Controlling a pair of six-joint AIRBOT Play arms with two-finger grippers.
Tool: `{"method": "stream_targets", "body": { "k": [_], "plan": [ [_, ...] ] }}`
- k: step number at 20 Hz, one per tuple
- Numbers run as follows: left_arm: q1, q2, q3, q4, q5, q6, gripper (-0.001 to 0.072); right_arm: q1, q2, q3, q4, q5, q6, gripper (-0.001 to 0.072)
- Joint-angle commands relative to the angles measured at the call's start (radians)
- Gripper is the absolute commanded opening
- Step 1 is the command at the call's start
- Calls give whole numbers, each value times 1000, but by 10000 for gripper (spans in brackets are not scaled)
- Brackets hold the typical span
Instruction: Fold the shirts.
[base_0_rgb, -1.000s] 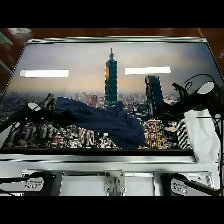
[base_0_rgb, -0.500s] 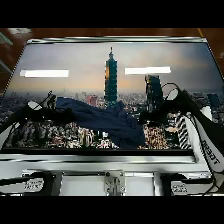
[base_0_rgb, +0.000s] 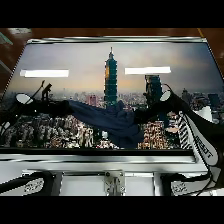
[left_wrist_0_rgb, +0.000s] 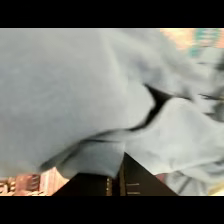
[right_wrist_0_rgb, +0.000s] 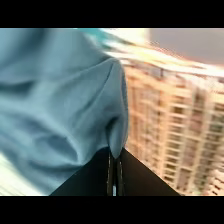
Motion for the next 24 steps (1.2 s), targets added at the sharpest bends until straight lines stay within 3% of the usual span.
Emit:
{"method": "stream_targets", "body": {
  "k": [1, 4, 6, 10, 16, 20, 24],
  "plan": [
    [0, 85, 183, 64, -145, 2, 36, 1, 154, 83, -33, 15, -83, 57],
    [0, 227, 461, 159, -225, 2, 36, 1, 397, 277, -203, -24, -72, 57],
    [0, 310, 652, 197, -225, -26, 36, 1, 554, 403, -309, -123, -18, 57],
    [-1, 418, 949, 189, -249, -112, 36, 1, 782, 573, -318, -248, 34, 57],
    [-1, 528, 1009, 188, -382, -202, 37, 1, 953, 688, -387, -246, 158, 57],
    [-1, 525, 1001, 189, -481, -224, 36, 1, 961, 688, -478, -145, 189, 57],
    [-1, 497, 851, 190, -523, -212, 37, 1, 834, 688, -549, 142, 191, 57]
  ]
}}
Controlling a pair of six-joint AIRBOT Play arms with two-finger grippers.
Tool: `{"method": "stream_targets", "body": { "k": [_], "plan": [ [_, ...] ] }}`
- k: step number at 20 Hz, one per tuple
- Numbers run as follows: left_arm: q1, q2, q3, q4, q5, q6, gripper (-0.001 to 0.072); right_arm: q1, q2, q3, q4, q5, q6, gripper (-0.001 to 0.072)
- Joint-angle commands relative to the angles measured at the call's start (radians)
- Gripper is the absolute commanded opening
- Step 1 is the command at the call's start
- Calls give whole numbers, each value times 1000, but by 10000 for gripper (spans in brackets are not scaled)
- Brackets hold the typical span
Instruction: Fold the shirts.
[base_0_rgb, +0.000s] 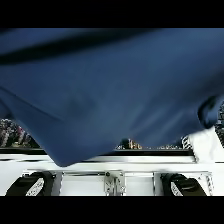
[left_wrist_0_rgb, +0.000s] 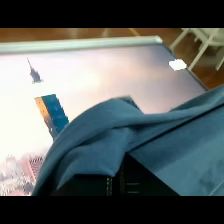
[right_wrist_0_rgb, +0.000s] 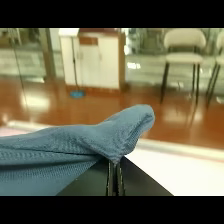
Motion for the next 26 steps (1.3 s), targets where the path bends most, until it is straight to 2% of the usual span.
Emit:
{"method": "stream_targets", "body": {
  "k": [1, 3, 5, 7, 9, 10, 14, 18, 20, 23, 24, 25, 26],
  "plan": [
    [1, -19, -154, 8, -48, 0, 37, -1, -123, 3, -115, 307, 12, 57],
    [0, -33, -340, 8, -48, 7, 37, -1, -241, -30, -177, 445, 11, 57],
    [0, -51, -580, 8, -37, 62, 37, -1, -356, -117, -217, 449, 11, 58],
    [2, -98, -809, 8, 92, 120, 37, -1, -480, -224, -228, 323, 11, 58],
    [2, -213, -910, 6, 252, 121, 37, -1, -624, -274, -227, 148, 19, 58],
    [2, -296, -905, -15, 309, 131, 37, -1, -696, -274, -227, 61, 53, 58],
    [2, -612, -702, -153, 445, 328, 37, -1, -849, -274, -220, -283, 228, 58],
    [-6, -837, -468, -159, 547, 341, 37, 1, -920, -274, -179, -526, 328, 58],
    [-19, -916, -435, -176, 551, 340, 38, 1, -965, -274, -119, -540, 345, 58],
    [-48, -1004, -435, -189, 457, 310, 45, 1, -1025, -274, -3, -444, 344, 62],
    [-49, -1015, -433, -190, 410, 294, 196, 1, -1029, -274, 20, -428, 339, 176],
    [-37, -1014, -430, -185, 362, 268, 497, 1, -1020, -274, 36, -417, 337, 483],
    [-12, -1009, -417, -172, 295, 227, 688, -3, -995, -274, 43, -400, 311, 678]
  ]
}}
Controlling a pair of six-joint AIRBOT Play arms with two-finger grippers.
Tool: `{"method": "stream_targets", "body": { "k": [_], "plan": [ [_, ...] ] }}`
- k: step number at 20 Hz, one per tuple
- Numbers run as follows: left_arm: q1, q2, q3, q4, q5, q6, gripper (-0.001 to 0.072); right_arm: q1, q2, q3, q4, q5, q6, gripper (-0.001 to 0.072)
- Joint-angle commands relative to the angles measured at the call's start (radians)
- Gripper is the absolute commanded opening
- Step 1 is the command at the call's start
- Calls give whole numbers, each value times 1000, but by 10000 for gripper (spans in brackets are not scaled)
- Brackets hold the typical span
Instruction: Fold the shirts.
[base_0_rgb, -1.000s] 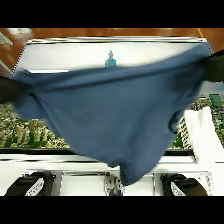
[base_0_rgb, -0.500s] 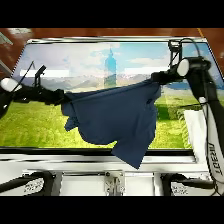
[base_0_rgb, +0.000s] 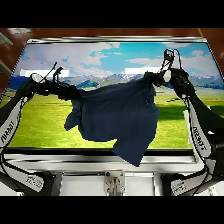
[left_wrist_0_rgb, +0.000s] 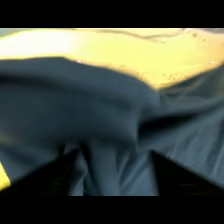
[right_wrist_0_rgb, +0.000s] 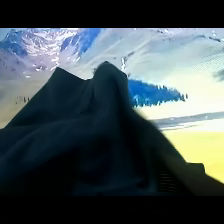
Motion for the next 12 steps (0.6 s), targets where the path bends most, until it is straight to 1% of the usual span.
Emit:
{"method": "stream_targets", "body": {
  "k": [1, 2, 3, 4, 5, 6, 7, 8, 9, 10, 12],
  "plan": [
    [58, -31, 48, 14, -235, -86, 677, -8, 36, 0, 84, 66, -61, 678],
    [105, -15, 60, 37, -315, -95, 641, -24, 82, 0, 64, 117, -118, 676],
    [163, 14, 56, 71, -378, -113, 634, -44, 126, 0, 22, 188, -159, 672],
    [219, 54, 35, 110, -425, -121, 633, -75, 169, 0, -40, 312, -196, 557],
    [268, 100, -10, 138, -453, -118, 633, -115, 201, -1, -84, 465, -229, 489],
    [319, 159, -93, 166, -450, -110, 633, -161, 214, -6, -76, 592, -276, 492],
    [363, 217, -199, 185, -422, -106, 633, -212, 217, -22, -21, 698, -328, 515],
    [411, 278, -335, 187, -373, -98, 634, -266, 217, -54, 67, 782, -368, 519],
    [450, 328, -463, 177, -313, -79, 642, -313, 217, -95, 155, 820, -383, 631],
    [486, 365, -575, 149, -261, -45, 661, -346, 217, -133, 233, 833, -382, 639],
    [534, 398, -734, 41, -189, 50, 662, -374, 217, -198, 344, 822, -381, 638]
  ]
}}
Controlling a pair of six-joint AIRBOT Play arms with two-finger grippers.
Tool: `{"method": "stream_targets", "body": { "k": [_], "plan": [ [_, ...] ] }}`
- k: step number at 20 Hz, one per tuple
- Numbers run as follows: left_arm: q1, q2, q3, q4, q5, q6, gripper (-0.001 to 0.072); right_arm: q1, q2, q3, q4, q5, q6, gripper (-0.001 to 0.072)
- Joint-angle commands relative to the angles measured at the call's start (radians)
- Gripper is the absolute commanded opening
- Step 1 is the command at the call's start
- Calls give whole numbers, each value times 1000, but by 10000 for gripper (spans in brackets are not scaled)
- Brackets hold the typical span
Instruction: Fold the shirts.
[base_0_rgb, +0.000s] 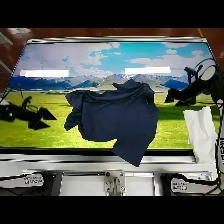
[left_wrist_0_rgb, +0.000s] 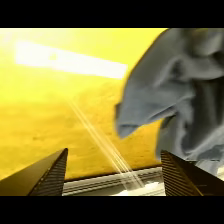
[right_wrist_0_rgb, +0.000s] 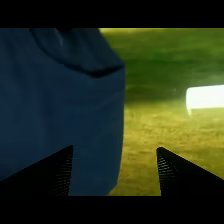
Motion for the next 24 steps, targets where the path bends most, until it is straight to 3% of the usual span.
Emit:
{"method": "stream_targets", "body": {
  "k": [1, 4, 12, 13, 14, 15, 16, 18, 20, 24],
  "plan": [
    [91, 80, -274, -125, 122, 124, 661, -72, 11, -98, 200, 103, -49, 638],
    [57, 64, -313, -249, 186, 179, 661, -35, 11, -109, 197, 51, -48, 638],
    [-111, -18, -312, -424, 369, 171, 656, 26, 11, -109, 125, 23, -48, 638],
    [-129, -26, -312, -457, 389, 171, 613, 26, 11, -109, 123, 26, -48, 638],
    [-145, -29, -311, -473, 397, 171, 434, 26, 11, -109, 113, 27, -45, 638],
    [-161, -31, -311, -475, 398, 171, 301, 26, 11, -109, 94, 27, -37, 638],
    [-173, -31, -311, -475, 389, 171, 188, 26, 11, -110, 66, 31, -32, 643],
    [-169, -28, -307, -475, 336, 212, 38, 25, 11, -139, -36, 68, -30, 669],
    [-140, -8, -298, -468, 275, 271, 37, 6, 11, -218, -98, 112, -40, 669],
    [-57, 82, -290, -455, 244, 286, 37, -49, 11, -404, 134, -48, -58, 669]
  ]
}}
